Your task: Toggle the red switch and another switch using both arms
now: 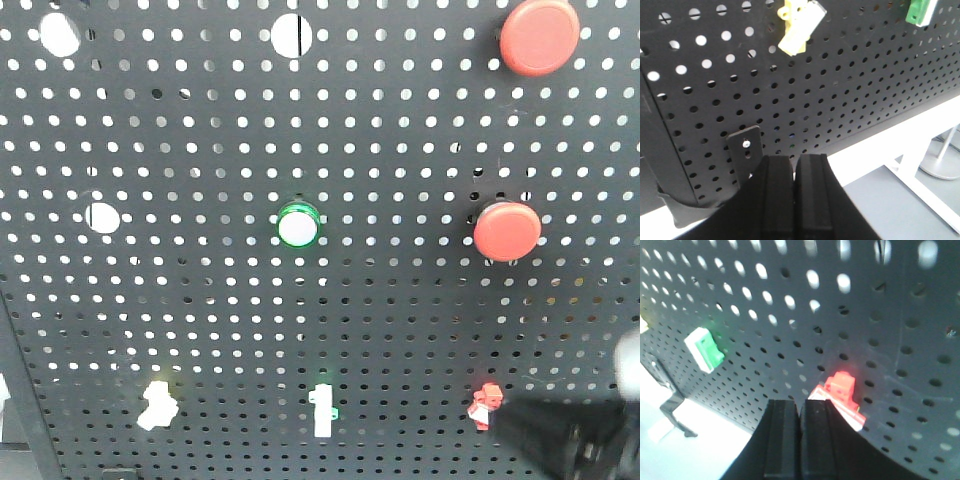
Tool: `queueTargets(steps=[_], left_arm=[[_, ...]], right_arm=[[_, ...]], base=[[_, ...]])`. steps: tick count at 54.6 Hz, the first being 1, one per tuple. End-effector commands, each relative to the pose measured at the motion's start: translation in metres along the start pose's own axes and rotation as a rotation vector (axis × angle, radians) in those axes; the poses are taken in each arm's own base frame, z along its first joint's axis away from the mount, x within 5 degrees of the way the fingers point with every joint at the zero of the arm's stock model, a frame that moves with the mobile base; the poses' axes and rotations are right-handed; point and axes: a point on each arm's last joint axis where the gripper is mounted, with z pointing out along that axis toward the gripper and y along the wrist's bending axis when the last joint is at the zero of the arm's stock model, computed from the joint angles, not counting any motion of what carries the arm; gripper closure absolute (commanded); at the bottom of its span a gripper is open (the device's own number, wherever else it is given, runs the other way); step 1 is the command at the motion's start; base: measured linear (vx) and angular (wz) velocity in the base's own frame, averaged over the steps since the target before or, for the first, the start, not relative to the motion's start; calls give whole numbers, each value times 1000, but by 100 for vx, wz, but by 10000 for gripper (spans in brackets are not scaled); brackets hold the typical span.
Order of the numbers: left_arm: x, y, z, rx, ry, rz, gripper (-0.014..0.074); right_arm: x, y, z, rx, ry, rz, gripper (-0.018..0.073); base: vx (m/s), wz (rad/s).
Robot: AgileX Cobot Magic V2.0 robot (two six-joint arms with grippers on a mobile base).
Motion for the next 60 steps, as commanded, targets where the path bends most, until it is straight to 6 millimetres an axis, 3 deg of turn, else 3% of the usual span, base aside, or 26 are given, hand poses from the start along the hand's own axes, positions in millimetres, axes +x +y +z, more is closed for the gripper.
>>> queueTargets(steps=[1, 41, 60], left_arm=[[-14, 4, -2, -47, -72, -5, 594], [-14, 4, -2, -49, -74, -6, 594], [-14, 4, -2, -50, -74, -5, 594]], right_arm=[[-22, -3, -5, 43, -160, 16, 566], [-17, -11, 27, 72, -130, 119, 566], [16, -8, 62, -1, 154, 98, 566]], base=[[0, 0], [0, 0], [0, 0]])
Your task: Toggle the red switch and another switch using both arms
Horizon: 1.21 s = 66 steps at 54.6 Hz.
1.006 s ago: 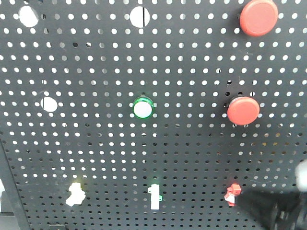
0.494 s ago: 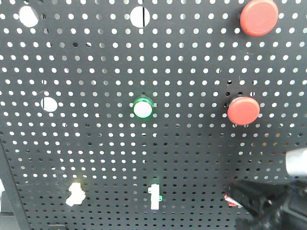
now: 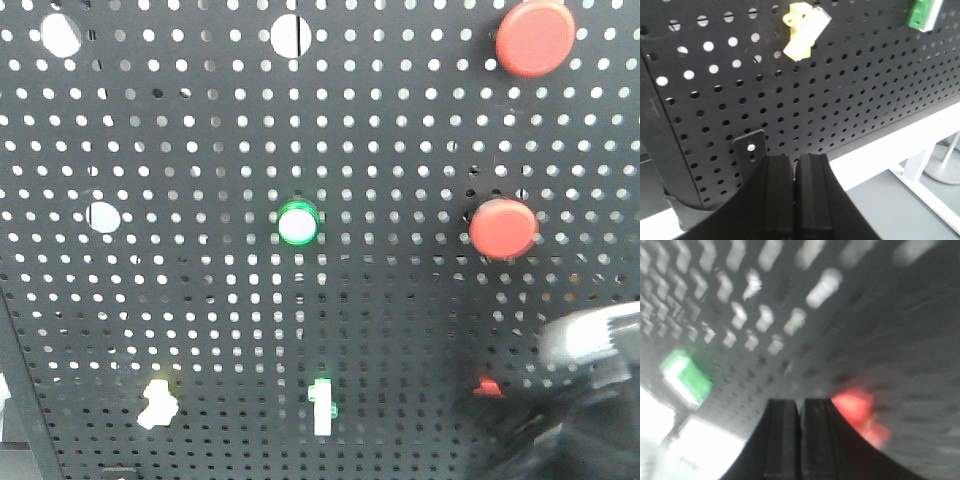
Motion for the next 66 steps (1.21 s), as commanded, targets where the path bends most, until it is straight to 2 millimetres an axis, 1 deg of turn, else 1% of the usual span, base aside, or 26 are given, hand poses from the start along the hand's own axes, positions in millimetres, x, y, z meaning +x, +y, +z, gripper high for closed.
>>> queueTargets(steps=[1, 6, 11, 22, 31, 45, 55, 60, 64, 66], left_arm=[[-13, 3, -2, -40, -67, -5, 594], [-13, 4, -2, -41, -68, -5, 594], [-13, 4, -2, -41, -68, -5, 594], [-13, 3, -2, -39, -66, -5, 594], [-13, 3, -2, -39, -66, -6, 594], [-12, 2, -2, -28, -58, -6, 594], [-10, -1, -2, 4, -35, -6, 594], [-9, -2, -2, 22, -22, -21, 594], [-8, -4, -3, 41, -12, -21, 594], [-8, -4, -3, 46, -8, -20, 594]], right_arm=[[-3, -5, 6, 23, 2, -26, 566], [-3, -5, 7, 21, 4, -23, 566], [-5, -4, 3, 21, -17, -21, 566], [-12, 2, -17, 0, -81, -25, 566], [-15, 11, -44, -46, -136, -42, 566], [-12, 25, -89, -121, -199, -156, 566], [-10, 32, -127, -133, -326, -196, 566], [-6, 32, -144, -113, -393, -239, 566], [1, 31, -154, -94, -439, -241, 566], [6, 29, -155, -86, -449, -231, 566]], base=[[0, 0], [0, 0], [0, 0], [0, 0], [0, 0], [0, 0], [0, 0], [0, 0], [0, 0], [0, 0]])
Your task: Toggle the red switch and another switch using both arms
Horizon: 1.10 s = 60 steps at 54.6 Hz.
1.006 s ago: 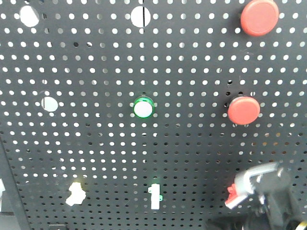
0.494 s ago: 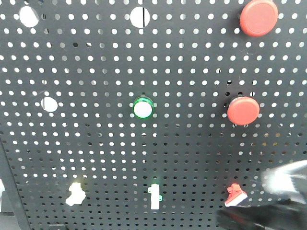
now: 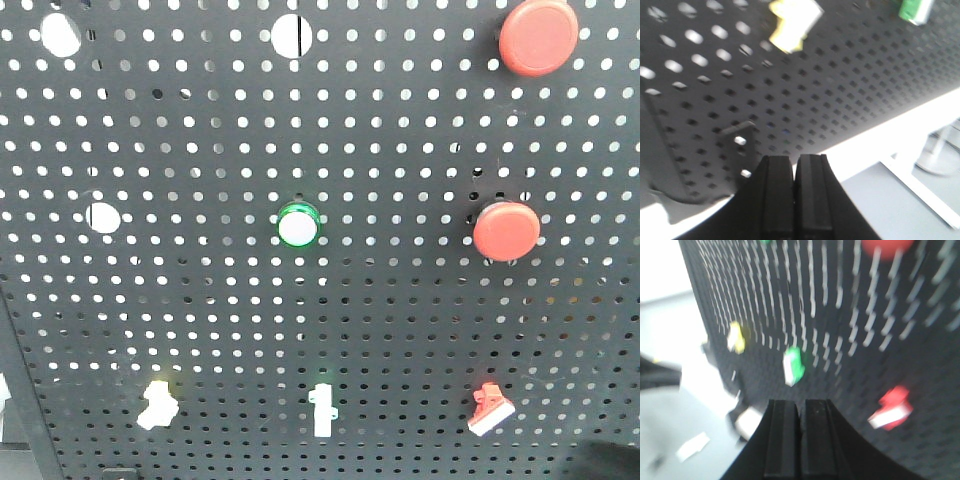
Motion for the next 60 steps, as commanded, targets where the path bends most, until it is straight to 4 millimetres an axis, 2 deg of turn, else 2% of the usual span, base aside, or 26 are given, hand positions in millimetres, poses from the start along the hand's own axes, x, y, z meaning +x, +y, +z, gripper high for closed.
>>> queueTargets(steps=[1, 10, 18, 26, 41, 60], left_arm=[[-11, 0, -3, -7, -47, -18, 594], [-11, 0, -3, -4, -45, -18, 594], [-11, 0, -3, -3, -45, -18, 594], [-8, -4, -3, 46, -8, -17, 594], [-7, -7, -3, 70, 10, -17, 594], [-7, -7, -3, 70, 10, -17, 594]], right_arm=[[-6, -3, -14, 70, -126, 6, 566], [28, -7, -26, 150, -160, -12, 566], [44, -9, -32, 189, -213, 8, 566], [49, -9, -31, 182, -193, 26, 566], [62, -3, -29, 121, -47, 60, 566], [63, -3, -29, 117, -37, 61, 566]], base=[[0, 0], [0, 0], [0, 0], [0, 0], [0, 0], [0, 0]])
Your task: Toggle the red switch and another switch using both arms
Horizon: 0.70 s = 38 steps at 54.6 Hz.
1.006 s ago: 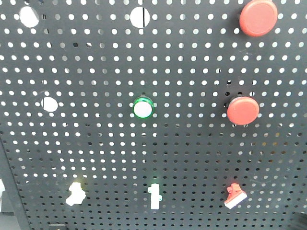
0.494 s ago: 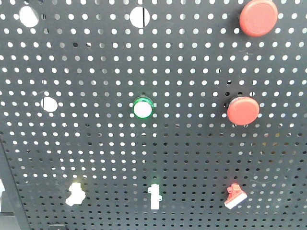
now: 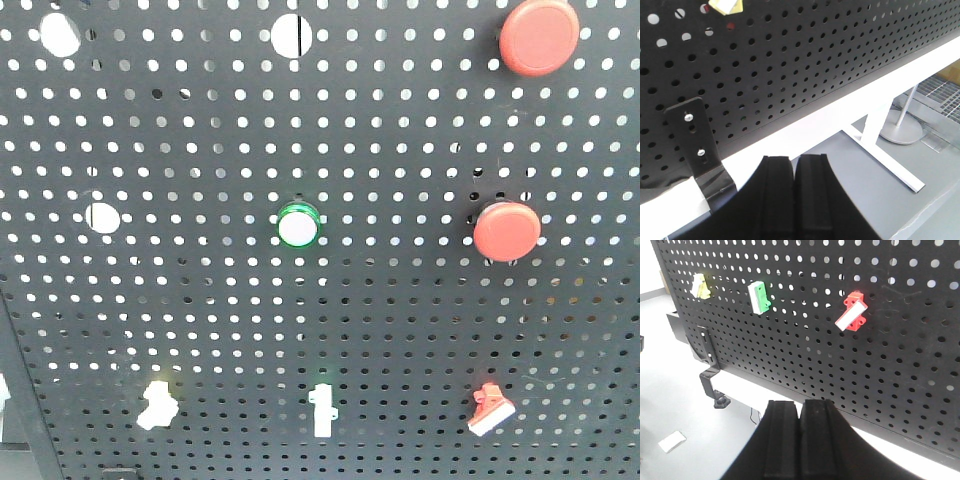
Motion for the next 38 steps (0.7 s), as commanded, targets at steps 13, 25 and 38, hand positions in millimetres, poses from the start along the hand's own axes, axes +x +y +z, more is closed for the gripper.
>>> queueTargets(steps=[13, 25, 38], left_arm=[[-14, 3, -12, -66, -91, 163, 594], [7, 25, -37, -355, -331, 118, 594], [62, 29, -46, -477, -420, 30, 594]], right_arm=[[-14, -1, -2, 21, -87, 9, 566], [-14, -1, -2, 21, -87, 9, 566], [-14, -1, -2, 21, -87, 9, 566]], base=[[0, 0], [0, 0], [0, 0]])
